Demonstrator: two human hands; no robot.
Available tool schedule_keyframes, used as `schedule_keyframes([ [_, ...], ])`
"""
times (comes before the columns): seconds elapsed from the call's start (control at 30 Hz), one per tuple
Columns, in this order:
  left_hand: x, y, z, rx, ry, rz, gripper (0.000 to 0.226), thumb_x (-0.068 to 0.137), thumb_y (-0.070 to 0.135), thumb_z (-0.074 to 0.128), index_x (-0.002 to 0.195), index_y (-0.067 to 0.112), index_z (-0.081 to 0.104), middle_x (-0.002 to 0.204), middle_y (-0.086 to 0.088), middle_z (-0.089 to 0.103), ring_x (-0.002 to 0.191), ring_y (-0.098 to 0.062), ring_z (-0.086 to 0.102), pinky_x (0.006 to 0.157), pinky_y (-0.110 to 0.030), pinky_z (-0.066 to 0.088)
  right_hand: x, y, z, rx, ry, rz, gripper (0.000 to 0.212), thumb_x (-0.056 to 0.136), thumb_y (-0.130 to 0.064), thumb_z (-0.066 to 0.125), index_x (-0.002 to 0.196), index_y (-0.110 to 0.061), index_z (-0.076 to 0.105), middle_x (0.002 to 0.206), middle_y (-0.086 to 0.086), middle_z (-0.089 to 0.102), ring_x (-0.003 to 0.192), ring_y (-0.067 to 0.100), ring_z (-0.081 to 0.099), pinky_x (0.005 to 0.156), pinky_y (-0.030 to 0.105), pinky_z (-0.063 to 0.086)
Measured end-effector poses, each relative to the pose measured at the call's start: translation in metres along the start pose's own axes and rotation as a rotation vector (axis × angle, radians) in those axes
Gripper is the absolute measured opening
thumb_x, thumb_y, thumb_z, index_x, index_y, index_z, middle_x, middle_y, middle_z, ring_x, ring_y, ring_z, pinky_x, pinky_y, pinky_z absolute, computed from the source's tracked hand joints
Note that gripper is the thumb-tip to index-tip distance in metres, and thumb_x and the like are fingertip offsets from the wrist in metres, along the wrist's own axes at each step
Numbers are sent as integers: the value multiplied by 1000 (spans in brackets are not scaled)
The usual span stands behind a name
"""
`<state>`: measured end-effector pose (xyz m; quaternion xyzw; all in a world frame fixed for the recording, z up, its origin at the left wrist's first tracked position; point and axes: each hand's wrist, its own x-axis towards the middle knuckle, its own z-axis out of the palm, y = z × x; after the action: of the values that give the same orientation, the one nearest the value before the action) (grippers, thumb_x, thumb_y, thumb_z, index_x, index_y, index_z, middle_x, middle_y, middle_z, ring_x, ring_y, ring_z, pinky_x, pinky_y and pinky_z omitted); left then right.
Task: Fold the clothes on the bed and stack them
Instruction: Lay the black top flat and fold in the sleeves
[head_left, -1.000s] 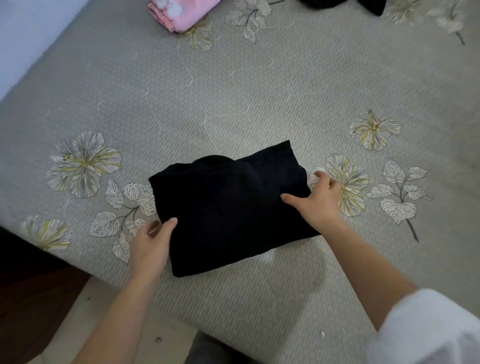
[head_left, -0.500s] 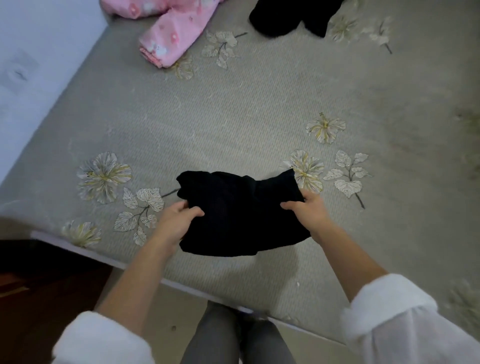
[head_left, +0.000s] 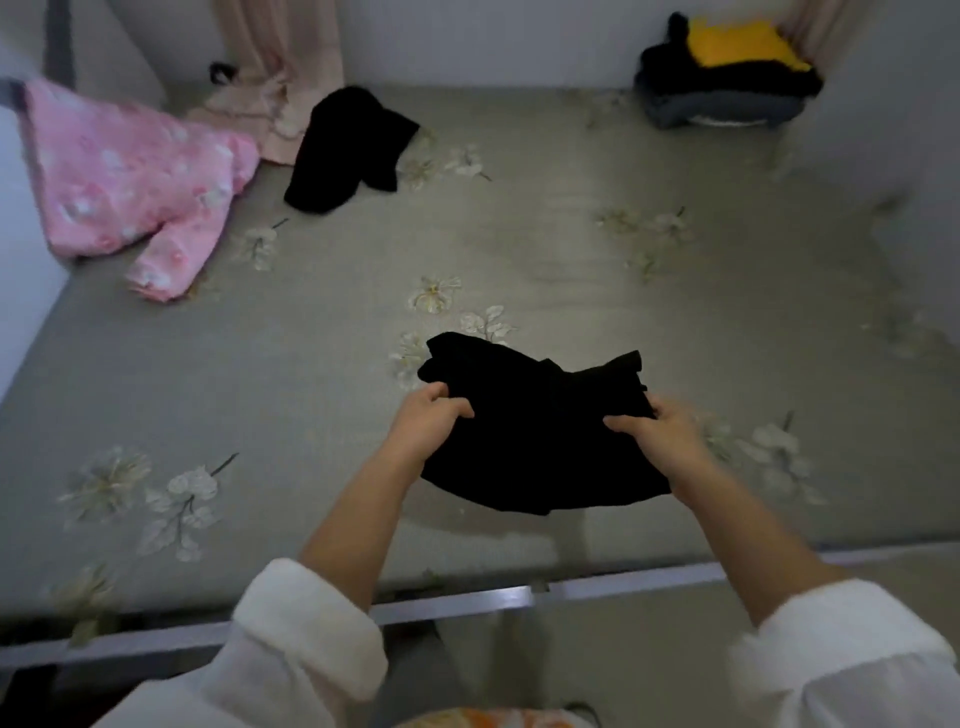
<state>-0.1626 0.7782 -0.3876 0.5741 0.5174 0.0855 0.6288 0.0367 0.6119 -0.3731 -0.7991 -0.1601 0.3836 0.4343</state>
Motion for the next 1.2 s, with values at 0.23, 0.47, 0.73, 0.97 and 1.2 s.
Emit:
schedule_keyframes([
  [0.23,-70,51,178,111,-220,145,17,76,12,58,69,16,43,68,-8,48,62,-19,50,58,-31,37,-89,67,-196,89,235,-15,15,85,-12,67,91,-26,66,93,-1,68,86,20,65,77,36,52],
  [0.47,-122,114,342,264,-458,261,23,81,14,56,66,19,40,62,-1,42,54,-17,43,53,-29,32,-155,113,-344,191,506,-2,14,84,-10,67,93,-20,67,88,-1,68,80,17,65,64,28,49],
  [0.73,-131,170,508,326,-618,319,3,81,10,56,80,12,53,68,-6,49,51,-17,47,42,-19,36,-156,154,-469,265,629,21,15,85,-8,67,99,-13,67,90,8,69,80,26,67,67,31,50],
  [0.97,-91,232,671,366,-668,335,13,82,9,56,72,16,53,68,-5,53,59,-20,53,48,-23,41,-84,174,-604,272,690,4,12,87,-10,65,88,-22,63,83,-1,66,72,14,64,58,27,48],
  [1.2,-57,297,811,351,-652,349,17,77,9,58,63,16,50,60,-2,53,49,-16,53,42,-19,39,-13,184,-745,284,790,20,16,80,-11,70,80,-27,68,90,3,71,82,22,68,79,36,55],
])
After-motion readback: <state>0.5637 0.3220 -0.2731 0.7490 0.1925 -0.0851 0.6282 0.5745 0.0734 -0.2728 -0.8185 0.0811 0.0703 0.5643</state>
